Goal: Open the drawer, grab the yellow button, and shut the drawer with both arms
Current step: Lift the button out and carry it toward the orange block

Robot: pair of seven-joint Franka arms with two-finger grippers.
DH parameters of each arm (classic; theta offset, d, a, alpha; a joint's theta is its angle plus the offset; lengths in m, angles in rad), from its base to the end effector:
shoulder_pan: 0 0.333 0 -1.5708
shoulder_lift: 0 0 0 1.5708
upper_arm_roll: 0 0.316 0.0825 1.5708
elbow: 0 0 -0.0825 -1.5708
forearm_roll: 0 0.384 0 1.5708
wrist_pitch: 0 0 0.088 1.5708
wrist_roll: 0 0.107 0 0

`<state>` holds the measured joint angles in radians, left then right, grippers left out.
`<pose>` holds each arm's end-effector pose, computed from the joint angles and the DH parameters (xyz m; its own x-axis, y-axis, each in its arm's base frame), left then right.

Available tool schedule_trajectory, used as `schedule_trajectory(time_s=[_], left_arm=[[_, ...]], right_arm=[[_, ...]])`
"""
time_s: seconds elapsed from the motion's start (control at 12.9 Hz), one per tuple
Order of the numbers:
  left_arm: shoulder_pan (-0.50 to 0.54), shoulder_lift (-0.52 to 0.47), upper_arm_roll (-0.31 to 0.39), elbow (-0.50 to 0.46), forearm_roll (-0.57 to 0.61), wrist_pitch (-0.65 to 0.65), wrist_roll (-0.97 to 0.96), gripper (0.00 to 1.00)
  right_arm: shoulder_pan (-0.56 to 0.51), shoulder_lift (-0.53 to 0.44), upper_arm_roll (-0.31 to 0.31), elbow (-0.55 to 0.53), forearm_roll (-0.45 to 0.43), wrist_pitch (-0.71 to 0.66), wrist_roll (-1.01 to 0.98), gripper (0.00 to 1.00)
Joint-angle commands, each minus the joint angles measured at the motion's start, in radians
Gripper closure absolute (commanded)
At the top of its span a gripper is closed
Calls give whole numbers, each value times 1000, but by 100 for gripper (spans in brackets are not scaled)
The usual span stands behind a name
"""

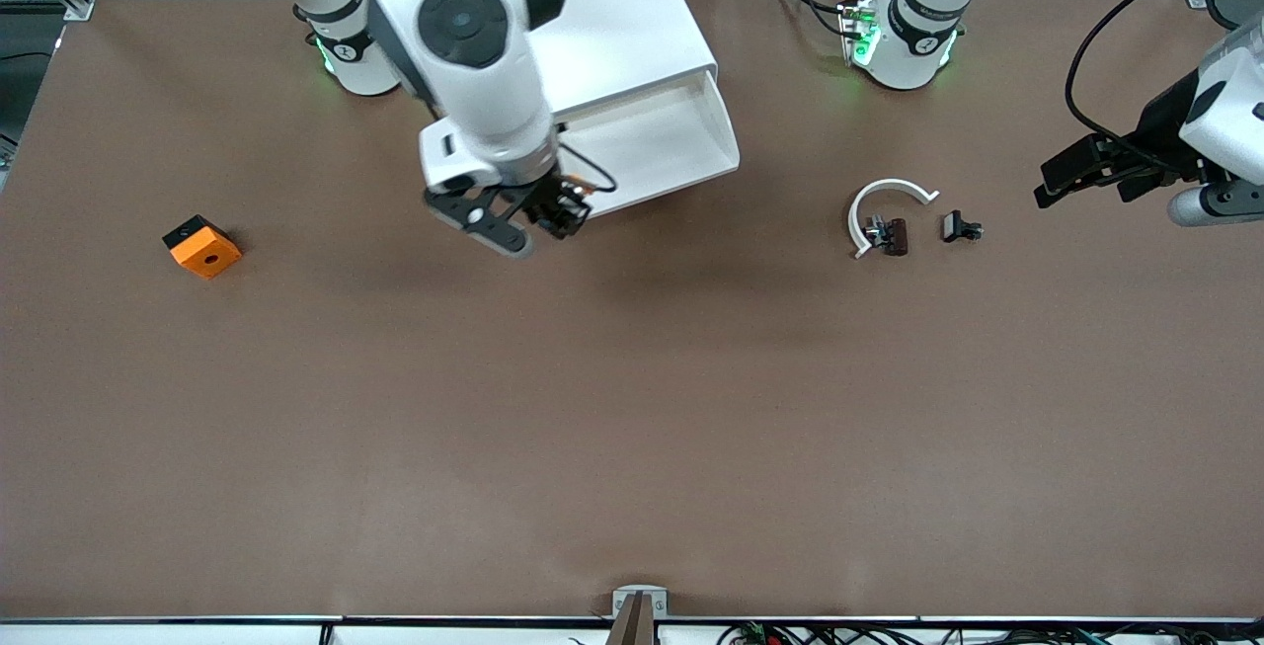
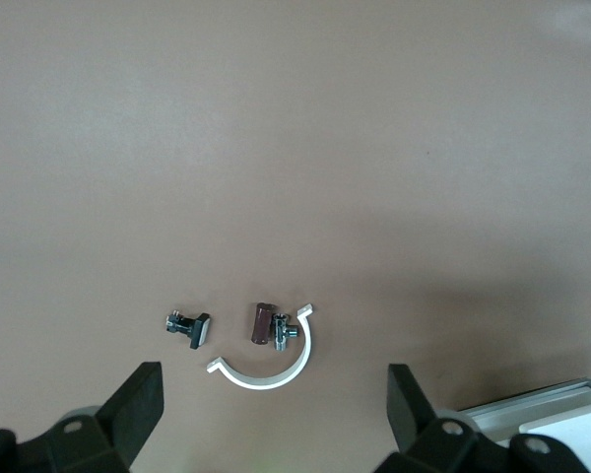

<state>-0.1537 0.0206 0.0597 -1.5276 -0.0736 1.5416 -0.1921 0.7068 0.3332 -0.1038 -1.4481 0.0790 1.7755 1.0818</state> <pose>0.5550 -0.0608 0.6311 0.9952 0.0953 -0.0202 0.0965 -0.9929 0.0697 0.5354 0.3883 0.4986 0.8820 -0.4694 -0.0403 -0.4703 -0.8823 -0.0167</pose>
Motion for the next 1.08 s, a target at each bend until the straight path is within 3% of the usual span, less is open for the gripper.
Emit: schedule_trajectory(time_s=[0.0,0.31,0.62,1.01], left_arm=[[83,-19,-81,-13,38,-1,11,0],[131,-19,-127,-11,38,-5,11,0],[134,10,-120,38,40,-5,6,0],[131,-7,-126,8,69,-32,-3,0]], right_arm=[[-91,-25,12,-59,5,24,-184,100],[-259,-100,12,-274,5,188,-503,100],[-427,-255,12,-634,1,417,-846,100],[-645,-228,10,-791,-5,688,-1181,100]])
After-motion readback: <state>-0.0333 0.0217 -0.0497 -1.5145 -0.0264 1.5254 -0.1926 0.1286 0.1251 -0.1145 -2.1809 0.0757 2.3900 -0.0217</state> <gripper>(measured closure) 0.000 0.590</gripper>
